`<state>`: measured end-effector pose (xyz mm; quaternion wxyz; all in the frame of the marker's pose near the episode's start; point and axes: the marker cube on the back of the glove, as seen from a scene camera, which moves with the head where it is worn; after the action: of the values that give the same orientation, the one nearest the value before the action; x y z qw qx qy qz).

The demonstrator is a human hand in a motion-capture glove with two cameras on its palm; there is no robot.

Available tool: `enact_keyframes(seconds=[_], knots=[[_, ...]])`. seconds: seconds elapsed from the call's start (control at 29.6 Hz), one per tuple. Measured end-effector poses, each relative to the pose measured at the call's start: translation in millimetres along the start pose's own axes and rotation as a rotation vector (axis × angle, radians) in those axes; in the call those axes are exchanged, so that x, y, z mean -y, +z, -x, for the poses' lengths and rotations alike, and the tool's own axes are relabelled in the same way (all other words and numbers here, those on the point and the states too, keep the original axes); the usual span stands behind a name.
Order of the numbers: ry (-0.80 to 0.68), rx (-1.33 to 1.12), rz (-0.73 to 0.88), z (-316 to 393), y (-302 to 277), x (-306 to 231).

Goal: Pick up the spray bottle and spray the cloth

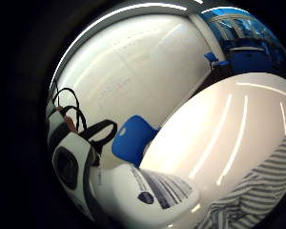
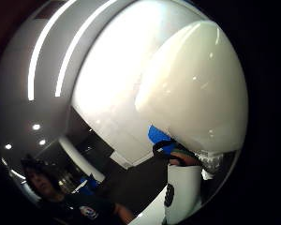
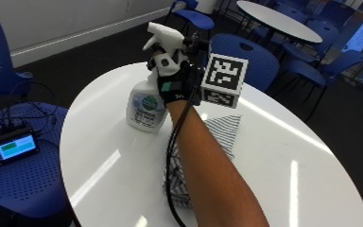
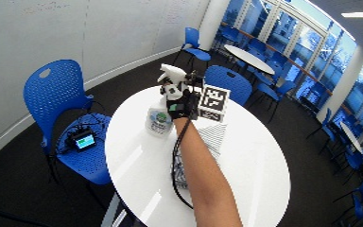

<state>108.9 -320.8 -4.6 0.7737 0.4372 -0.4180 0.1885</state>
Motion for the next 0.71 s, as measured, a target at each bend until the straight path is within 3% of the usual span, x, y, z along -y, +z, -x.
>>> enact_keyframes(seconds=[0.71], knots=[[-0.057,-0.024,-0.022,35,27,14]])
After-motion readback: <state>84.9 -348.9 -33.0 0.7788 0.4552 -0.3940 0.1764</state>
